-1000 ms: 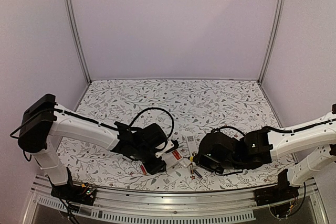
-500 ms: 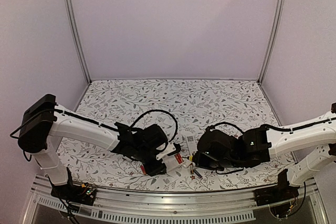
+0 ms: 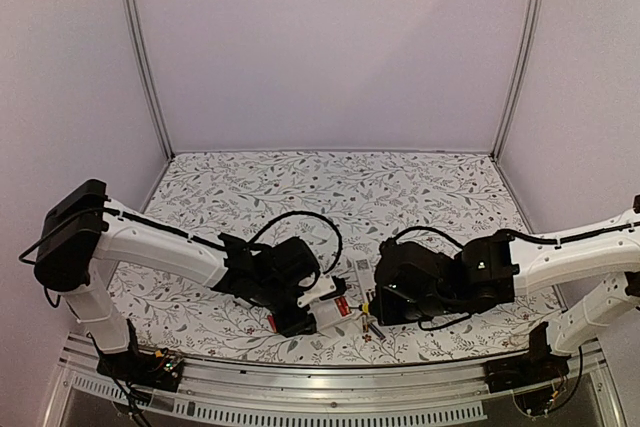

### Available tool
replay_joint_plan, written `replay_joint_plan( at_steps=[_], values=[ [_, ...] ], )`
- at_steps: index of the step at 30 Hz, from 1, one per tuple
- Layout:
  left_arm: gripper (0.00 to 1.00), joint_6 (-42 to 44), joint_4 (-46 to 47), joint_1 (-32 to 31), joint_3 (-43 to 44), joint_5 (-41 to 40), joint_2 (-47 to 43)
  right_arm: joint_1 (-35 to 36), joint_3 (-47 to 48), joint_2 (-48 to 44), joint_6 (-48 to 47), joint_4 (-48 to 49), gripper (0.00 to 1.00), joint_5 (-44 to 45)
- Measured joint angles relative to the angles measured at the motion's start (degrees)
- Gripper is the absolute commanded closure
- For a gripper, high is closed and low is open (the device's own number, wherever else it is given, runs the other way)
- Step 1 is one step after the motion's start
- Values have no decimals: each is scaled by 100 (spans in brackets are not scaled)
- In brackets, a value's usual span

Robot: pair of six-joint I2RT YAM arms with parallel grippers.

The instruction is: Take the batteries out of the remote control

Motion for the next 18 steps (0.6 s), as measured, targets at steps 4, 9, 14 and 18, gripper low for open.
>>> replay_joint_plan(
  at_steps=[4, 9, 14, 18],
  values=[
    [70, 15, 0, -2, 0, 4, 0, 0, 170, 72, -168, -192, 100, 17],
    [70, 24, 0, -4, 0, 4, 2, 0, 264, 142, -356, -389, 100, 28],
    [70, 28, 0, -4, 0, 0, 2, 0, 295, 192, -448, -448, 100, 24],
    [71, 28, -2, -9, 0, -2, 2, 0, 358, 256, -527, -455, 100, 11]
  ],
)
